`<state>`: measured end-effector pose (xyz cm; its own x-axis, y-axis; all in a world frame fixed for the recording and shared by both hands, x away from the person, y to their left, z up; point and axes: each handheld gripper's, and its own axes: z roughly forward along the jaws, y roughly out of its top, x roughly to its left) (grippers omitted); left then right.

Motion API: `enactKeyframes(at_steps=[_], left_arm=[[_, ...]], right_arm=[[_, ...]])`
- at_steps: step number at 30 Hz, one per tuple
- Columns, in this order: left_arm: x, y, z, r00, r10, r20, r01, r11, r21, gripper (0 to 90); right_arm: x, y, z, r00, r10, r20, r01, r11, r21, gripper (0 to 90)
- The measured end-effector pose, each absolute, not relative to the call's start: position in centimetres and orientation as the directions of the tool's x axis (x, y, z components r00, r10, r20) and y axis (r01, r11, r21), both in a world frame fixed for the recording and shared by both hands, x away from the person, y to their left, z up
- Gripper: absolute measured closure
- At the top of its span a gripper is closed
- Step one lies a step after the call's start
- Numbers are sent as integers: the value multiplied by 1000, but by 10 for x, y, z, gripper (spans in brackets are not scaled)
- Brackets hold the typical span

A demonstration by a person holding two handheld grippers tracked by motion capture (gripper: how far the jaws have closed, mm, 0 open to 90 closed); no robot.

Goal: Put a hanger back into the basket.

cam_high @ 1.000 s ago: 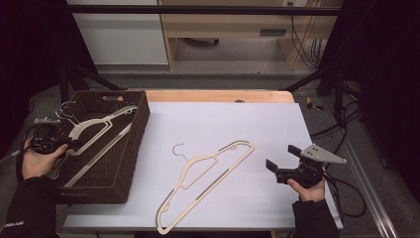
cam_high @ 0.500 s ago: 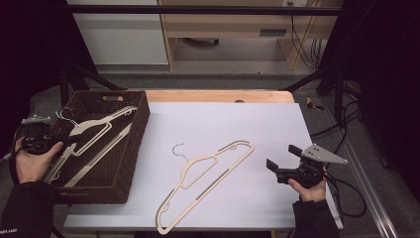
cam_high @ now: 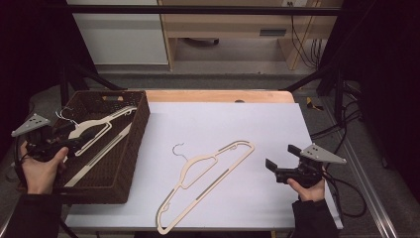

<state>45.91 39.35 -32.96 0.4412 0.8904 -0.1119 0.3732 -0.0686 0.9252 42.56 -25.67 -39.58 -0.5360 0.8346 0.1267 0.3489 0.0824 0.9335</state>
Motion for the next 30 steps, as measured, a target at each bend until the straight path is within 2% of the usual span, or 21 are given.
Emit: enactKeyframes(at_steps=[5,10,14,20,30], left_arm=[[449,366,-327,499,859,-115,318,-58,946,88],[440,337,-330,551,831,-76,280,-98,955,61],[434,316,-335,593,803,-57,258,-122,958,62],[426,286,-343,642,763,-77,249,-112,962,64],[414,237,-359,724,689,-31,243,-212,946,64]], right_arm=[[426,-256,-396,-536,833,134,354,78,932,15],[426,-255,-396,-534,835,134,353,75,933,15],[426,-255,-396,-536,833,135,350,74,934,14],[428,-250,-394,-536,833,139,351,70,934,21],[434,-230,-386,-544,827,141,353,73,933,45]])
